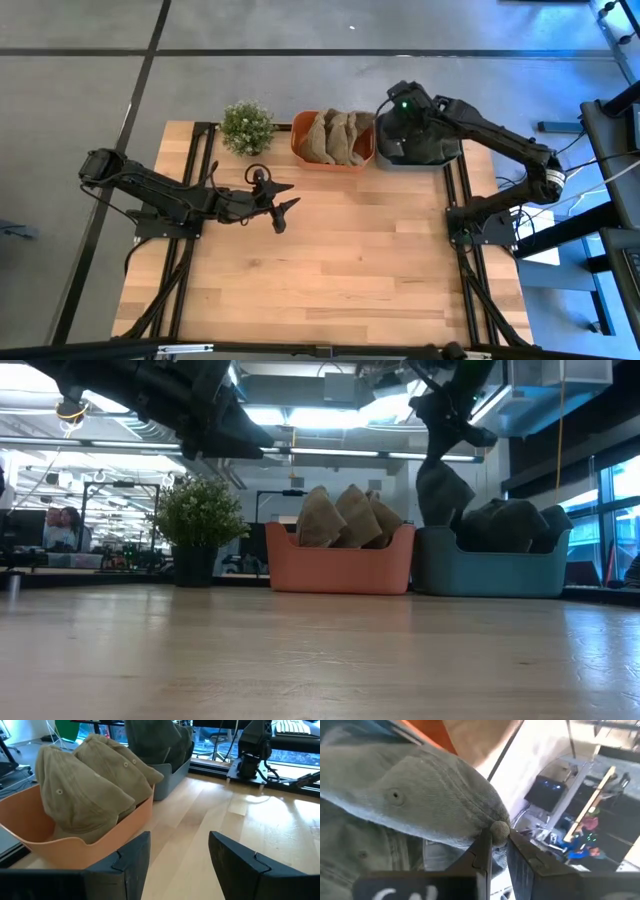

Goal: Pick & Place hat
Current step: Put the black cap into the blue bin

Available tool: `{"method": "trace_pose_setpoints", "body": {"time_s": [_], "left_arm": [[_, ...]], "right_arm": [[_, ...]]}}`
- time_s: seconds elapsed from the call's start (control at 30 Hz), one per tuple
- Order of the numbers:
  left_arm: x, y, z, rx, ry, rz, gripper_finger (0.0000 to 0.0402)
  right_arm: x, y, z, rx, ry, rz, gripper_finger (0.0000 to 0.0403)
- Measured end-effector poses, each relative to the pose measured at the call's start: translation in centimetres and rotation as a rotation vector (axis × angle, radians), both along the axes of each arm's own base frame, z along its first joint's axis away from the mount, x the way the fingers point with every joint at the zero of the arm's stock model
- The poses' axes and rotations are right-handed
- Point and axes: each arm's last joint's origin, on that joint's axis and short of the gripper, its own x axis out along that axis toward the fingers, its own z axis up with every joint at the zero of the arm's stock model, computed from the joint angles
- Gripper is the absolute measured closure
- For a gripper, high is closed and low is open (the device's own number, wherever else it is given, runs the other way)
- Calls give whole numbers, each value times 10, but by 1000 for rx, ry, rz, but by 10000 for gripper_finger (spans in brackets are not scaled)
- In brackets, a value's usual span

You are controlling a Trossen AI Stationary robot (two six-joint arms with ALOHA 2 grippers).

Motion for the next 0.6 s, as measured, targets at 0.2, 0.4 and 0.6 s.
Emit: {"method": "trace_pose_setpoints", "body": {"time_s": [0.2, 0.4, 0.6], "left_arm": [[0, 0, -1, -1, 9, 0, 206], [0, 0, -1, -28, -4, 3, 206], [3, -1, -7, -33, 20, 6, 206]], "right_arm": [[3, -11, 8, -77, -26, 88, 357], [-3, -21, 7, -58, -17, 129, 357], [-13, -33, -10, 13, 156, 68, 357]]}}
